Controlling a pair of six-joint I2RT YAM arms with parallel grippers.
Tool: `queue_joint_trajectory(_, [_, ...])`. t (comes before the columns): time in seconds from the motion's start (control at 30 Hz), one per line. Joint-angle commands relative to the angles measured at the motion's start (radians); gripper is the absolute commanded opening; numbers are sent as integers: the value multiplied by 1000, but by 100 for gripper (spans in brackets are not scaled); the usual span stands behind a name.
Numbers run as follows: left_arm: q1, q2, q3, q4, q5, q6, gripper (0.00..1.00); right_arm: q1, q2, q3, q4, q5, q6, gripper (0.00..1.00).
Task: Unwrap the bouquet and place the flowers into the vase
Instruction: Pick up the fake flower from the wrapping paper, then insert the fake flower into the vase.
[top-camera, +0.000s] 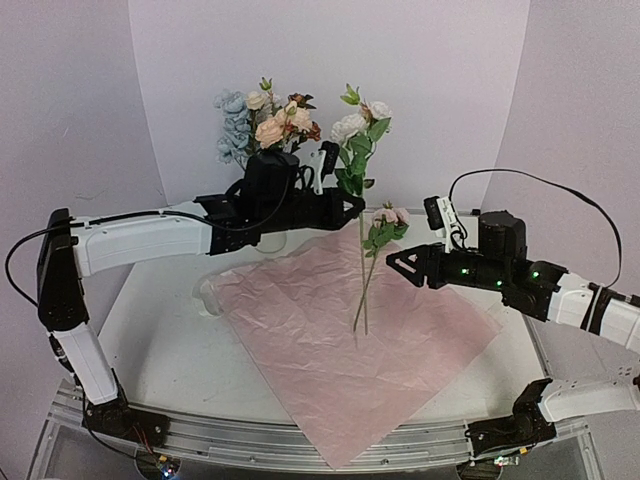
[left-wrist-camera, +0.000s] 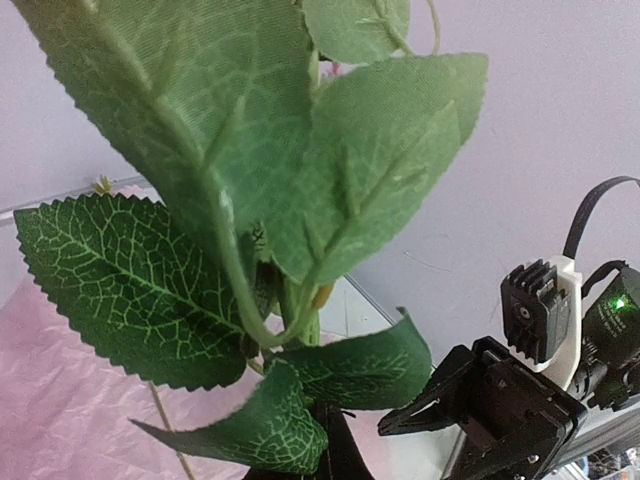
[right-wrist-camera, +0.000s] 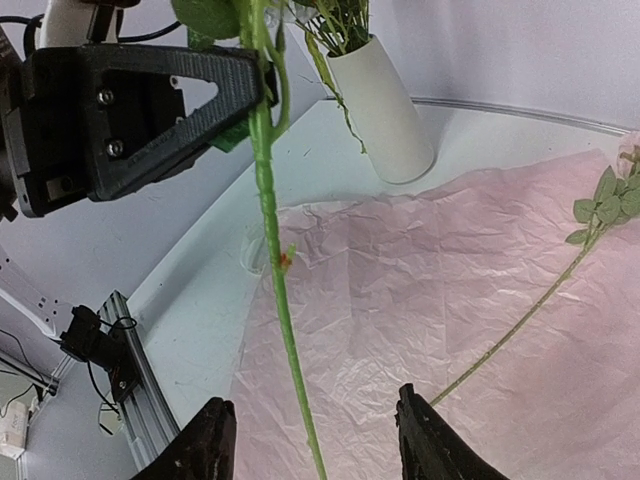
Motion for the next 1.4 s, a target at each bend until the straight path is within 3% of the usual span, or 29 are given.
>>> queue_joint_trajectory(0.0, [2, -120, -2, -38, -161, 189, 0, 0, 1, 46, 38, 13, -24, 55])
queue_joint_trajectory(0.23, [2, -210, -26, -43, -369, 366, 0, 0, -1, 44, 39, 38, -33, 55])
queue_joint_trajectory(0.73, [2, -247, 71, -58, -599, 451, 0, 0, -50, -14, 183, 91, 48, 55])
queue_joint_trajectory(1.03, [21, -335, -90, 125, -766, 554, 0, 0, -1, 23, 163, 43, 22, 55])
queue_joint_trajectory(1.23, [87, -332, -141, 289, -752, 653, 0, 0, 59, 55, 174, 14, 13, 55])
queue_joint_trajectory(1.37, [157, -325, -166, 403, -697, 643, 0, 0, 67, 69, 174, 11, 2, 55])
